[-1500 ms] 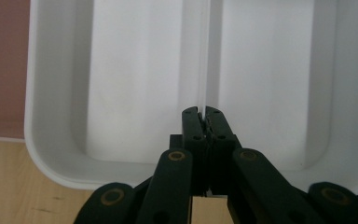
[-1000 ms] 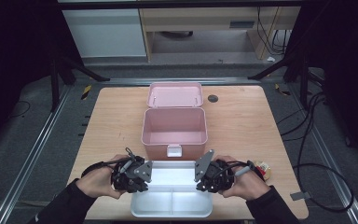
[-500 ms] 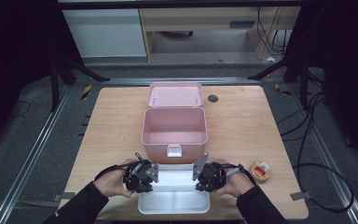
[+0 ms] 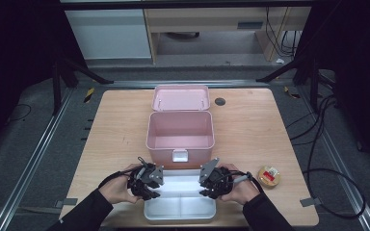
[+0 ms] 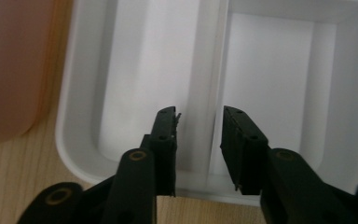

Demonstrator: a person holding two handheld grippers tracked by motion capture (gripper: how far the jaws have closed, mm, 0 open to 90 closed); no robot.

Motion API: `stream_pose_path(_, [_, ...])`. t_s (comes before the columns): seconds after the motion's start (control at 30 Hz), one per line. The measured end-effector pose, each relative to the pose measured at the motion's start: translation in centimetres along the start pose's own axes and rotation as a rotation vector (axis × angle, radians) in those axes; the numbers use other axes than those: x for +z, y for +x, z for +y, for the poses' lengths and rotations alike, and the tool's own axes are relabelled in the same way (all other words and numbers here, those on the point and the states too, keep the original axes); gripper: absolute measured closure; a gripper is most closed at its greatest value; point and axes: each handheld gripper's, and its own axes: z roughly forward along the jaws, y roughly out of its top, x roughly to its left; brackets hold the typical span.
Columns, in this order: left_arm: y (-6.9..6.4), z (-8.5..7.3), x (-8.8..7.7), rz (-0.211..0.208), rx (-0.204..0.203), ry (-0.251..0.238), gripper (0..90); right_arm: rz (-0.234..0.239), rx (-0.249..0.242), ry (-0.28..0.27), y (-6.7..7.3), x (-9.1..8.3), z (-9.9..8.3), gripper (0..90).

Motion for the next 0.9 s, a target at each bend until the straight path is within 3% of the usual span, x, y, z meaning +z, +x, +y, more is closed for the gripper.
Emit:
stream_pose_path(0.2, [0.1, -0.9, -1.6, 0.037, -0.12, -0.085, 43.6, -0.086, 0.131, -0.068, -0.4, -1.9, -0.2, 49.6])
stream_pose_path(0.27, [0.3, -1.4, -2.2, 0.073, -0.17, -0.119, 39.9, -0.12, 0.174, -0.082, -0.6, -2.6, -0.6, 46.8])
stream_pose_path(0.4, [1.2, -2.5, -3.1, 0.126, -0.305, -0.174, 34.5, -0.178, 0.268, -0.121, -1.1, -4.1, -1.9, 46.6])
stream_pose_path(0.67, [2.2, -5.7, -3.8, 0.23, -0.552, -0.205, 26.0, -0.315, 0.399, -0.115, -2.8, -6.0, -4.4, 37.6])
stream_pose_path(0.77, [2.4, -6.8, -3.7, 0.248, -0.609, -0.255, 26.4, -0.353, 0.443, -0.108, -3.3, -6.7, -5.2, 34.2])
stream_pose_path(0.9, [2.9, -7.7, -3.8, 0.294, -0.652, -0.278, 26.6, -0.426, 0.533, -0.083, -4.0, -7.7, -6.6, 30.1])
